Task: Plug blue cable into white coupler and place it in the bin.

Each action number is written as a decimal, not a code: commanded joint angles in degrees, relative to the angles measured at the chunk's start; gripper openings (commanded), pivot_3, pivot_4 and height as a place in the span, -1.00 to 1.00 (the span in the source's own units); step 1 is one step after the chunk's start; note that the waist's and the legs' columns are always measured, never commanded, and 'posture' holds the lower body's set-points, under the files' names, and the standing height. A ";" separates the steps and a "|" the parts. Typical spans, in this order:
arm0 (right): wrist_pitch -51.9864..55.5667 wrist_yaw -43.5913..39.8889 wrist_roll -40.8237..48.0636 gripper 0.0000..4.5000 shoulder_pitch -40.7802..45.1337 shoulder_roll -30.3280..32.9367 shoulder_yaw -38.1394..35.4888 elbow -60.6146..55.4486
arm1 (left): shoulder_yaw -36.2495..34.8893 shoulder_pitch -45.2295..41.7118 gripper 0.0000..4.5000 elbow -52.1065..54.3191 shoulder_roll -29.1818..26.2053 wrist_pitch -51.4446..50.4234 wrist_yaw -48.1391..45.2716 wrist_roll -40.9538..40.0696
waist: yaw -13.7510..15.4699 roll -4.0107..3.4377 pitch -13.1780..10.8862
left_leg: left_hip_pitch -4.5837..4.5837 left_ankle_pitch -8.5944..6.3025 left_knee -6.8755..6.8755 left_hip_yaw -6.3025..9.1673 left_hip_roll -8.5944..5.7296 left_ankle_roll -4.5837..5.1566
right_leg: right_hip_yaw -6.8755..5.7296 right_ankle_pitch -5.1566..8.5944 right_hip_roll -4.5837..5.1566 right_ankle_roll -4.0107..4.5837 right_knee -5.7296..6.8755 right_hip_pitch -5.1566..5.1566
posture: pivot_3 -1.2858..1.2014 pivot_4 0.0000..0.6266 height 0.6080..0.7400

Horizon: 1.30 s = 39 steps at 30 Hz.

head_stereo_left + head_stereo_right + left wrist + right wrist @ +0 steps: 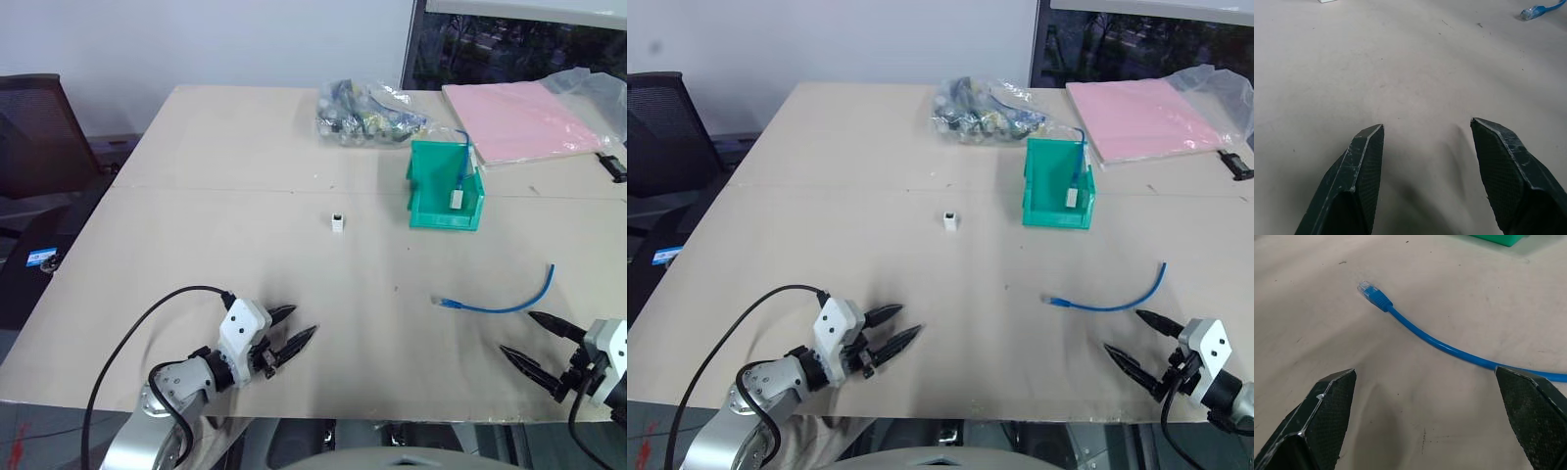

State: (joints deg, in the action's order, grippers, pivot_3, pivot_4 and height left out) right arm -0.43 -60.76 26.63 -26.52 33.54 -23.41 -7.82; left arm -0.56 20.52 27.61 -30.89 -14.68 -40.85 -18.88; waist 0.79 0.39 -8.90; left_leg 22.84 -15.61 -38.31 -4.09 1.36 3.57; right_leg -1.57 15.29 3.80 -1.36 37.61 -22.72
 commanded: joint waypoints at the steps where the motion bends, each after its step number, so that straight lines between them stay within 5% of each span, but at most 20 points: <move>1: 1.47 -1.01 1.83 0.99 -1.28 1.13 -0.67 -0.85 | 0.19 -0.43 0.29 -0.70 0.02 2.22 -0.18 1.04 | -0.01 0.00 0.00 | 0.00 0.00 0.00 0.00 0.00 0.00 | 0.00 0.00 0.00 0.00 0.00 0.00 | 0.03 -0.52 1.00; 22: 6.93 -1.11 2.18 0.99 -0.12 4.59 1.23 -3.84 | 2.11 -4.92 0.29 -1.01 -0.71 2.20 -1.54 1.36 | 0.01 -0.07 0.03 | 0.02 0.00 0.00 -0.05 -0.01 0.00 | -0.22 0.00 0.20 -0.01 0.02 0.02 | 0.03 -0.52 1.00; 29: 16.28 2.07 1.58 0.99 10.77 8.21 9.83 -11.68 | 4.70 -13.43 0.29 -0.90 -5.12 0.72 -8.93 -0.17 | -0.07 -0.02 0.00 | 0.02 0.01 -0.03 -0.05 -0.02 0.00 | -0.28 -0.01 0.19 0.00 0.09 0.02 | 0.03 -0.52 1.00; 37: 16.93 -1.22 -5.36 0.99 25.69 10.72 21.86 -3.08 | 7.66 -25.71 0.29 0.87 -10.64 -6.58 -21.40 -8.88 | 0.12 0.03 -0.03 | 0.13 0.04 -0.07 -0.05 -0.05 0.01 | -0.50 -0.01 0.21 -0.02 0.03 0.02 | 0.03 -0.52 1.00; 39: 15.96 -2.18 -6.05 0.76 27.53 10.72 22.90 -1.45 | 7.73 -27.26 0.29 1.12 -12.05 -7.74 -23.43 -9.89 | 0.02 0.05 -0.04 | 0.15 0.04 -0.07 -0.05 -0.07 0.01 | -0.50 -0.10 0.18 -0.20 0.02 0.02 | 0.03 -0.52 1.00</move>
State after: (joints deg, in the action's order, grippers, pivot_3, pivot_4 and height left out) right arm 17.01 -61.65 20.85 0.09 43.53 -0.53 -9.64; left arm 7.32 -6.14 26.52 -41.76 -21.45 -62.20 -26.65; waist 0.81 0.44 -8.93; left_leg 22.99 -15.55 -38.38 -4.14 1.29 3.54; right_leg -2.07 15.19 3.95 -1.60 37.64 -22.69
